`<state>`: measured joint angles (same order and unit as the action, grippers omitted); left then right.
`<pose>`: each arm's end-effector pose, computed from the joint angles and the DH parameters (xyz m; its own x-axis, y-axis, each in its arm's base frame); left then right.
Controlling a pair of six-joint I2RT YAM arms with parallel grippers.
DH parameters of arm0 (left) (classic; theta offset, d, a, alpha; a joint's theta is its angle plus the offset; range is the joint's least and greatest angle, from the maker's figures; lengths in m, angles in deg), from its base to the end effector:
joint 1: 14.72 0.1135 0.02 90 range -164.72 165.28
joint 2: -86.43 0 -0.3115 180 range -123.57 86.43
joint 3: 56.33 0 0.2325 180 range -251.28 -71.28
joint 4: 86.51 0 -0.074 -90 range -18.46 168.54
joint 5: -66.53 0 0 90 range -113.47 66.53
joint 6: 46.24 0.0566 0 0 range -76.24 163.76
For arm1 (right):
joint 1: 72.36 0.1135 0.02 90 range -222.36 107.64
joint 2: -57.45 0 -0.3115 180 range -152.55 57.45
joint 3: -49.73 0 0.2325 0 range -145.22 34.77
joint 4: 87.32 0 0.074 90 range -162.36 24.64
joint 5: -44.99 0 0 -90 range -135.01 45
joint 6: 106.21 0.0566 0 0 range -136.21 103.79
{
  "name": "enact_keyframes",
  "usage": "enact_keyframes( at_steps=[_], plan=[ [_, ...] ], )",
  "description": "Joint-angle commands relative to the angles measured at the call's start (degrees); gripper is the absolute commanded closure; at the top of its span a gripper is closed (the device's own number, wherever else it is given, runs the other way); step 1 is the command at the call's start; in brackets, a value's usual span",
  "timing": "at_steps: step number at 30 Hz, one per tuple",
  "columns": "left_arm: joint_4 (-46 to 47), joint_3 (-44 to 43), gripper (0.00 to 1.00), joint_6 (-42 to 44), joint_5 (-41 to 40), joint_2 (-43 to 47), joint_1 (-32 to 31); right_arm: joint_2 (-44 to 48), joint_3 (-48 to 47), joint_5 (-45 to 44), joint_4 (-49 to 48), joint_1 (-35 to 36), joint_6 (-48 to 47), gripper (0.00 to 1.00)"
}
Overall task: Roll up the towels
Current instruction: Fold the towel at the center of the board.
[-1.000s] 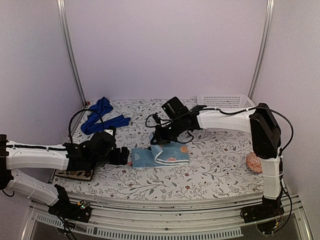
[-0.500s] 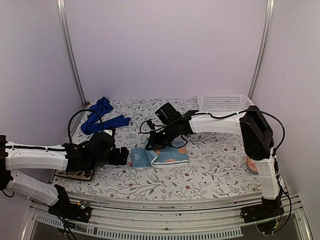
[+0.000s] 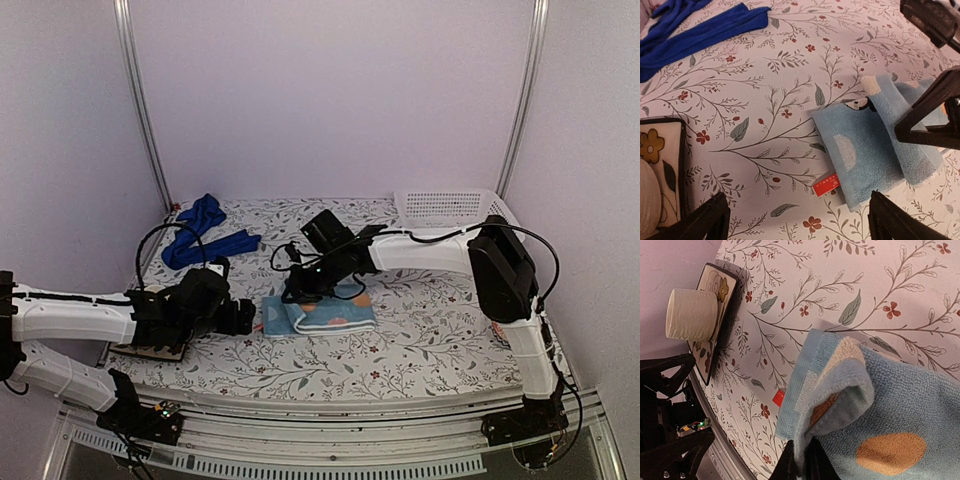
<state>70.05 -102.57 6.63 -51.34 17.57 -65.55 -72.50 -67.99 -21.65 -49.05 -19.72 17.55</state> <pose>0.1521 -0.1448 0.2253 -0.6526 -0.0438 -0.7564 0.1085 0.9826 -0.1505 0.3022 0.4328 0.2059 -0.8798 -0.3117 -0.3588 -0.4737 0.6373 0.6078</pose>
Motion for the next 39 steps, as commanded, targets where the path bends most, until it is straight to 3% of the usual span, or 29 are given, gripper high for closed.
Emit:
enact_keyframes(
  at_steps=[1,4,10,14,17,20,27,32,39],
  plan=[
    [0.33,1.11,0.03,-0.76,-0.32,1.53,0.58,-1.47,-1.99,1.45,-2.10,0.83,0.52,0.83],
    [0.41,1.36,0.03,-0.94,-0.20,1.78,0.62,-1.31,-2.09,2.17,-2.74,1.10,0.61,0.69],
    [0.75,1.41,0.03,-0.97,-0.10,1.81,0.60,0.49,-1.62,4.64,-4.27,1.38,0.31,0.65],
    [2.11,1.02,0.03,-0.75,0.79,1.02,0.59,5.38,0.99,-1.35,-3.36,1.26,-2.63,0.57],
    [4.34,-0.33,0.03,0.13,2.72,-0.72,0.56,11.34,6.60,-6.22,-4.09,-0.51,-5.66,0.36],
    [5.49,-3.80,0.03,1.38,4.16,-3.66,0.40,17.87,16.79,-3.69,-9.80,-4.89,-5.64,0.01],
    [14.14,-13.24,0.03,4.02,13.20,-14.13,0.11,27.93,34.88,-0.26,-18.12,-12.88,-5.36,0.01],
    [18.72,-18.52,0.07,3.88,18.83,-23.39,-0.44,27.66,38.22,1.23,-19.47,-15.84,-6.35,0.00],
    [19.28,-20.39,0.18,2.60,18.59,-29.61,-0.12,24.21,38.95,1.55,-20.67,-18.38,-4.72,0.13]
  ],
)
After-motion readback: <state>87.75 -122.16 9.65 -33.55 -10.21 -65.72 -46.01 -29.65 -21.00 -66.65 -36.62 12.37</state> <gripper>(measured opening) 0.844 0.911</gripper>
